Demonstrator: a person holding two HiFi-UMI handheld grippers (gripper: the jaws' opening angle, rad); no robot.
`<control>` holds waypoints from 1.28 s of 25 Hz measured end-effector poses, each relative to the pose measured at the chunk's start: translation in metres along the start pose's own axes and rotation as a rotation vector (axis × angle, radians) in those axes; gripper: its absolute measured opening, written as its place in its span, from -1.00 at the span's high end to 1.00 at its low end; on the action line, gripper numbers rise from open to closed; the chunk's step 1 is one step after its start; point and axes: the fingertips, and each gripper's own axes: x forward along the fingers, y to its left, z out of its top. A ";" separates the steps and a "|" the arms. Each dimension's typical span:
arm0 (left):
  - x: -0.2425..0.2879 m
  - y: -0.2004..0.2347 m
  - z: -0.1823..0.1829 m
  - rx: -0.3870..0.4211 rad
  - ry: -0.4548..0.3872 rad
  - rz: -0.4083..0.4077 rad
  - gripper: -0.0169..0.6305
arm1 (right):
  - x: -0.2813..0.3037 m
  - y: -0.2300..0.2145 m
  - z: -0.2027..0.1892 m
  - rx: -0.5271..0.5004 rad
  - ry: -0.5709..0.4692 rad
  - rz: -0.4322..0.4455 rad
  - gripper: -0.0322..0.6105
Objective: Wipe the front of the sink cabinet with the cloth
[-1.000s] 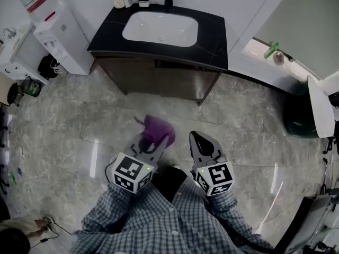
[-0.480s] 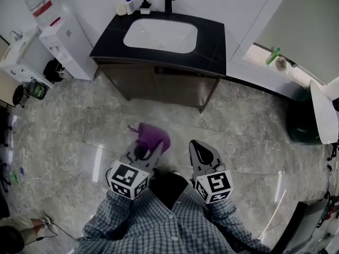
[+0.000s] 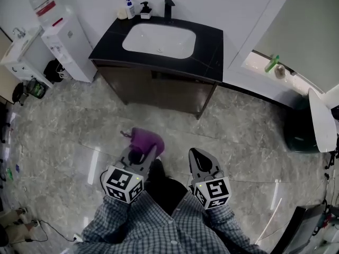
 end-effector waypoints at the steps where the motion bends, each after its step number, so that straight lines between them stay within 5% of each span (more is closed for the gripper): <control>1: 0.004 0.002 0.000 0.001 0.000 0.001 0.73 | 0.001 -0.003 0.000 0.000 0.000 -0.005 0.84; 10: 0.062 0.041 0.009 -0.011 0.022 -0.009 0.73 | 0.034 -0.028 0.013 -0.040 -0.016 -0.006 0.84; 21: 0.160 0.144 0.018 0.000 0.117 0.010 0.73 | 0.148 -0.070 0.028 0.025 0.053 -0.019 0.84; 32: 0.233 0.228 -0.022 -0.055 0.218 0.041 0.73 | 0.221 -0.093 -0.007 0.100 0.141 -0.064 0.84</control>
